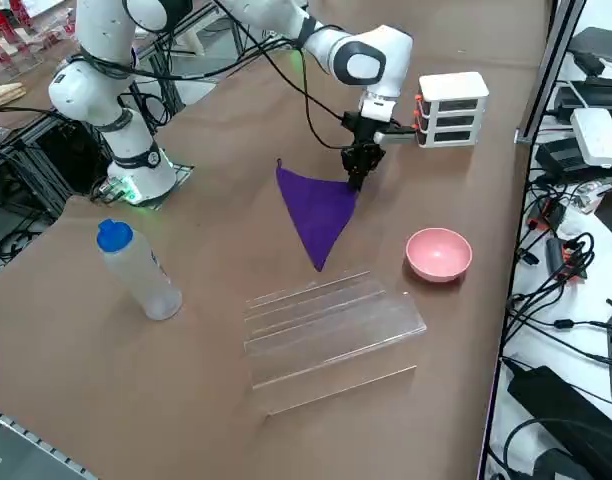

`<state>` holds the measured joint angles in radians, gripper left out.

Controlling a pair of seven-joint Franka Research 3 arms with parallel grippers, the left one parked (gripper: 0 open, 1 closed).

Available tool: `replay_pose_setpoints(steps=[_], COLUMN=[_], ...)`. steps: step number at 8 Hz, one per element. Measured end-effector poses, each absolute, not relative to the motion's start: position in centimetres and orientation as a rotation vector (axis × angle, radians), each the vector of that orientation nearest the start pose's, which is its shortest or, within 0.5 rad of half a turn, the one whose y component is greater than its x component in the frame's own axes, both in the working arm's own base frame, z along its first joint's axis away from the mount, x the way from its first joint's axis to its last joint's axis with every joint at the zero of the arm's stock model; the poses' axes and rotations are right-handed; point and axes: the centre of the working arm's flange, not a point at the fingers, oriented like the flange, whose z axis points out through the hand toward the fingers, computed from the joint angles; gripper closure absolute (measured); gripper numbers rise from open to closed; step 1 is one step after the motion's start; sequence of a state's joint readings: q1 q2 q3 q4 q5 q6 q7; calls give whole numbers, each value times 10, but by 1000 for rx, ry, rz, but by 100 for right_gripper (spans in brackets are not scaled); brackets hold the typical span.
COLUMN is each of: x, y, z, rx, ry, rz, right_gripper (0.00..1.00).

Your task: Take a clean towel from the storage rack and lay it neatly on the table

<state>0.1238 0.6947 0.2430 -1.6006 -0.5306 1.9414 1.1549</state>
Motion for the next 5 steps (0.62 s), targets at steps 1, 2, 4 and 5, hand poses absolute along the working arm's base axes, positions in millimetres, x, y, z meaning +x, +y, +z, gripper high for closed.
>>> replay_pose_setpoints(steps=[1,2,4,5], x=[634,634,634,634], y=[188,188,188,188], z=[212,212,212,212], rx=[-3444,-3444,-3444,-3444], ry=[954,953,953,953], rz=[47,47,48,48], right_gripper=[98,98,98,96])
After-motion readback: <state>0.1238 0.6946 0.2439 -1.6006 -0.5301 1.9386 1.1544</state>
